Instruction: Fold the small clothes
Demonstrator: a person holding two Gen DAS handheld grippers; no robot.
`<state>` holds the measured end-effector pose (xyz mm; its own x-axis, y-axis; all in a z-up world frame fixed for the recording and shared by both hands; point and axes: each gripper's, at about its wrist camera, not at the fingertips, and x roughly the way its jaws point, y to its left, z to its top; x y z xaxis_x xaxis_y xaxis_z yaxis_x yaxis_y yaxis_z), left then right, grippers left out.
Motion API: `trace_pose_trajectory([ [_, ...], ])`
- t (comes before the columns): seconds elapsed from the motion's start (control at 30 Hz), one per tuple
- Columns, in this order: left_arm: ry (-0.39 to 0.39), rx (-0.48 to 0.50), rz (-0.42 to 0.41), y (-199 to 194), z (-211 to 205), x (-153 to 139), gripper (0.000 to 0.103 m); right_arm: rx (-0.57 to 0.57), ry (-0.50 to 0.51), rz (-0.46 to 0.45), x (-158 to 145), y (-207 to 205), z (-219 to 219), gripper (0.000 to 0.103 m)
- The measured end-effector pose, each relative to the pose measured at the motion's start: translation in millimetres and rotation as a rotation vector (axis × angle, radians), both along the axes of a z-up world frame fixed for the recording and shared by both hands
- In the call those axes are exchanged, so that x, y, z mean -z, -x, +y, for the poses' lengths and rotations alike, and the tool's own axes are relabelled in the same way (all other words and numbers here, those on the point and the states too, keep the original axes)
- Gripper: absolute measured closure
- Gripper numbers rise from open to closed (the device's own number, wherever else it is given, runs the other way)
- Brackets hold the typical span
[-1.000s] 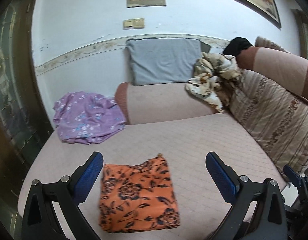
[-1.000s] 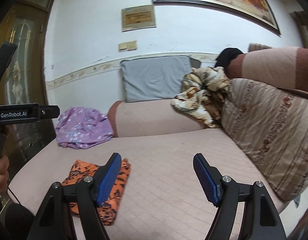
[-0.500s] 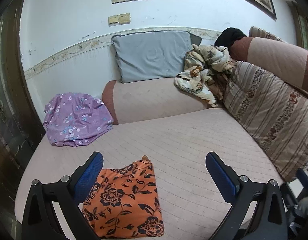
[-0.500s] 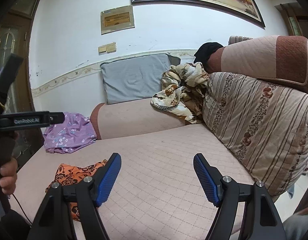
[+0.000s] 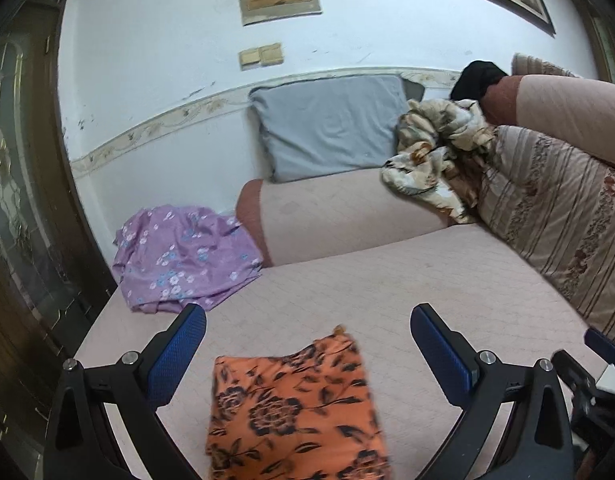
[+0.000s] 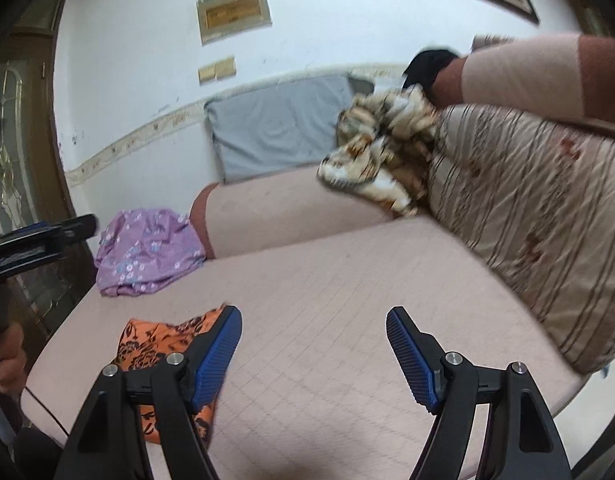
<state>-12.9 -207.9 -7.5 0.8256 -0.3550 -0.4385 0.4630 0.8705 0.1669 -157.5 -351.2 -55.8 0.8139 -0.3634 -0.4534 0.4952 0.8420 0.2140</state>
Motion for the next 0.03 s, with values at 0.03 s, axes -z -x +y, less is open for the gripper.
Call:
trace_pose_trajectory([
  [0.03, -0.002, -0.022, 0.006, -9.2, 11.2, 5.2, 0.001, -0.003, -0.017, 0.019, 5.5, -9.2, 0.3, 0.025],
])
